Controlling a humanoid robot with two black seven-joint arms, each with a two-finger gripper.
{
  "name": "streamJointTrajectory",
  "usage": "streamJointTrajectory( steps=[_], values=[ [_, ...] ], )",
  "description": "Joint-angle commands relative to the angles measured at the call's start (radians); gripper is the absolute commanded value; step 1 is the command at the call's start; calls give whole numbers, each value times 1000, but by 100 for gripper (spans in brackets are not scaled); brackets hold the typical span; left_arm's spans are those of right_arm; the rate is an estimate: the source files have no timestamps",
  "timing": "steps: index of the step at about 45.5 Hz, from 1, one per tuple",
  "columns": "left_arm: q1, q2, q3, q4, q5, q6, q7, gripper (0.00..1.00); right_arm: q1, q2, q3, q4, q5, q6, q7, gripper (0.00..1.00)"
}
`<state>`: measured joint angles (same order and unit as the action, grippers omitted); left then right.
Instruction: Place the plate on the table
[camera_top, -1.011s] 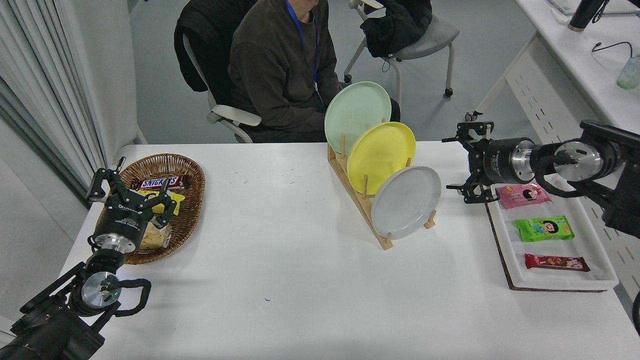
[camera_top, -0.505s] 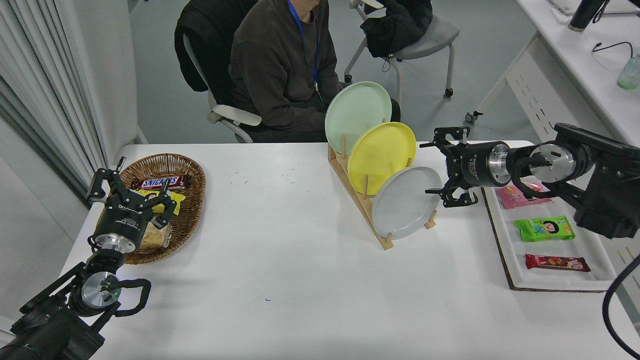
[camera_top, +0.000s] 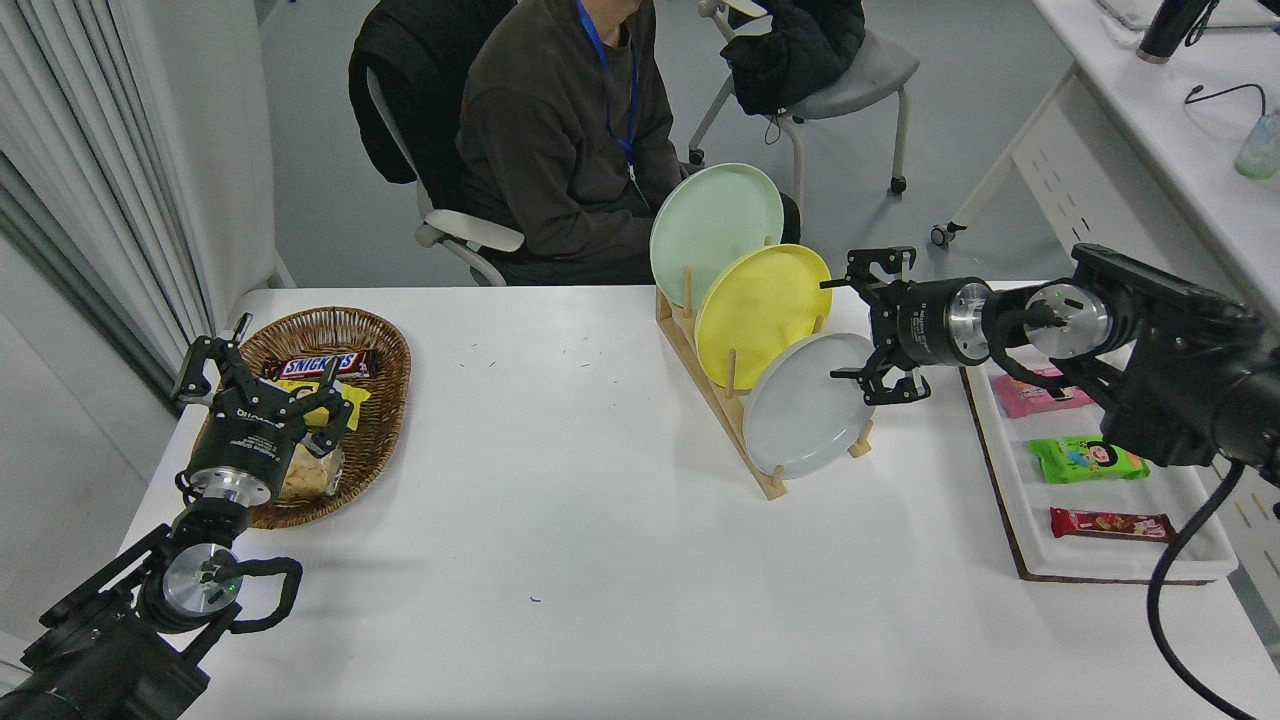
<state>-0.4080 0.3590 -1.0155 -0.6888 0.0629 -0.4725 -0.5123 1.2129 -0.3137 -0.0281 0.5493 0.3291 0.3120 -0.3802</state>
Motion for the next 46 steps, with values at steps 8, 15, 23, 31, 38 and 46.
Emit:
streamJointTrajectory(
  steps=[8,15,23,31,38,46],
  values=[
    [0,0,0,0,0,0,0,98,-7,18,-1,-12,-1,41,3,99],
    [0,0,0,0,0,0,0,98,-9,19,-1,-31,-7,58,4,99],
    [0,0,0,0,0,0,0,98,-13,45,1,-89,-35,71,6,99],
    [0,0,0,0,0,0,0,98,-13,47,1,-100,-42,91,6,99],
    [0,0,0,0,0,0,0,98,-13,45,2,-98,-42,93,6,99],
    [0,0,0,0,0,0,0,98,-13,47,1,-100,-42,88,4,98]
  ],
)
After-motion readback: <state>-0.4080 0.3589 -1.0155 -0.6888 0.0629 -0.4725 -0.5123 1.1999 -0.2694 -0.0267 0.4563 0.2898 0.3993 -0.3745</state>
